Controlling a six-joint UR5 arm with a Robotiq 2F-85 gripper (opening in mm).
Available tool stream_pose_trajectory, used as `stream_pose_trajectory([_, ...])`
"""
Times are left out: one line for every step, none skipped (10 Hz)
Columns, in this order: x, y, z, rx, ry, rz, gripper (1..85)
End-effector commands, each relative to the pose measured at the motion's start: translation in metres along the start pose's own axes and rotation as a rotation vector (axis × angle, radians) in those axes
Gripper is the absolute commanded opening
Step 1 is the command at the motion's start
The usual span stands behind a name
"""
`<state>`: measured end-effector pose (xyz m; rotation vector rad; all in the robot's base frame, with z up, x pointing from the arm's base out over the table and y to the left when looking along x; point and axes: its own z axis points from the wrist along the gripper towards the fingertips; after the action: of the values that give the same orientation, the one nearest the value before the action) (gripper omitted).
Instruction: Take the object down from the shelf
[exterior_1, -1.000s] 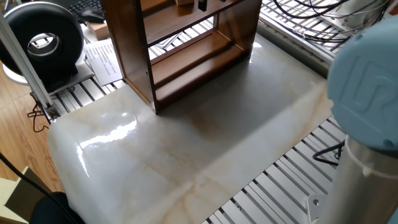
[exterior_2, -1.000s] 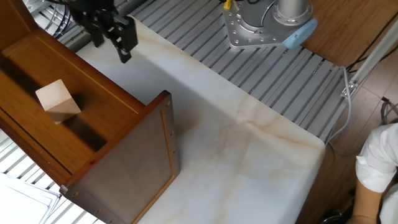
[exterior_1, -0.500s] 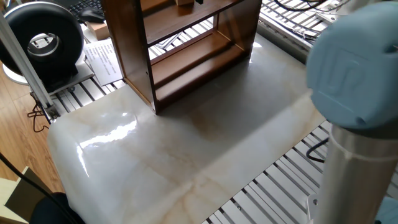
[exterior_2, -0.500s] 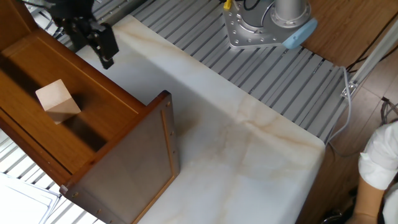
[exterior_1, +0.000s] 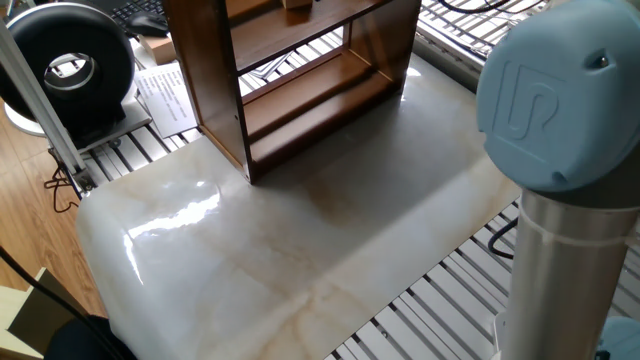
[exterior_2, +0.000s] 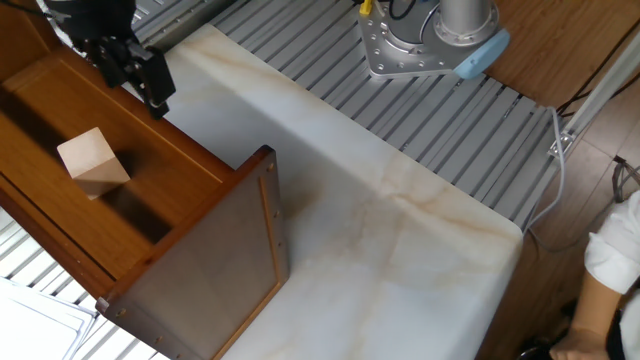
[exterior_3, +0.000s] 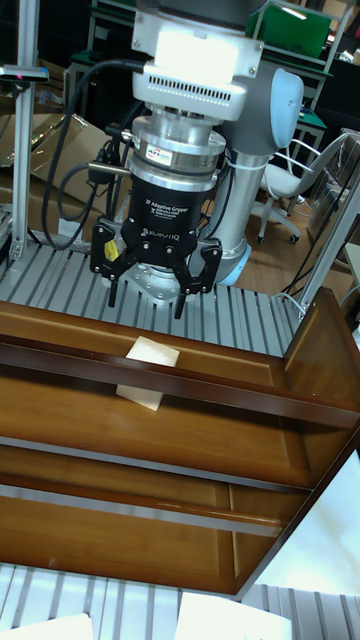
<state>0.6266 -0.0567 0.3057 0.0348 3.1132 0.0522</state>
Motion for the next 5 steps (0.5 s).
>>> stream_pose_trajectory([-0.001, 0.002, -0.001, -0.004, 0.004, 0.009, 72.7])
stream_pose_trajectory([-0.007, 0.006, -0.001, 0.0, -0.016, 0.002, 72.7])
stream_pose_trajectory([-0.013, 0.008, 0.0, 0.003, -0.027, -0.006, 73.3])
stream_pose_trajectory([-0.019, 0.007, 0.001, 0.009, -0.042, -0.022, 73.3])
stream_pose_trajectory([-0.021, 0.01, 0.001, -0.002, -0.05, -0.032, 73.3])
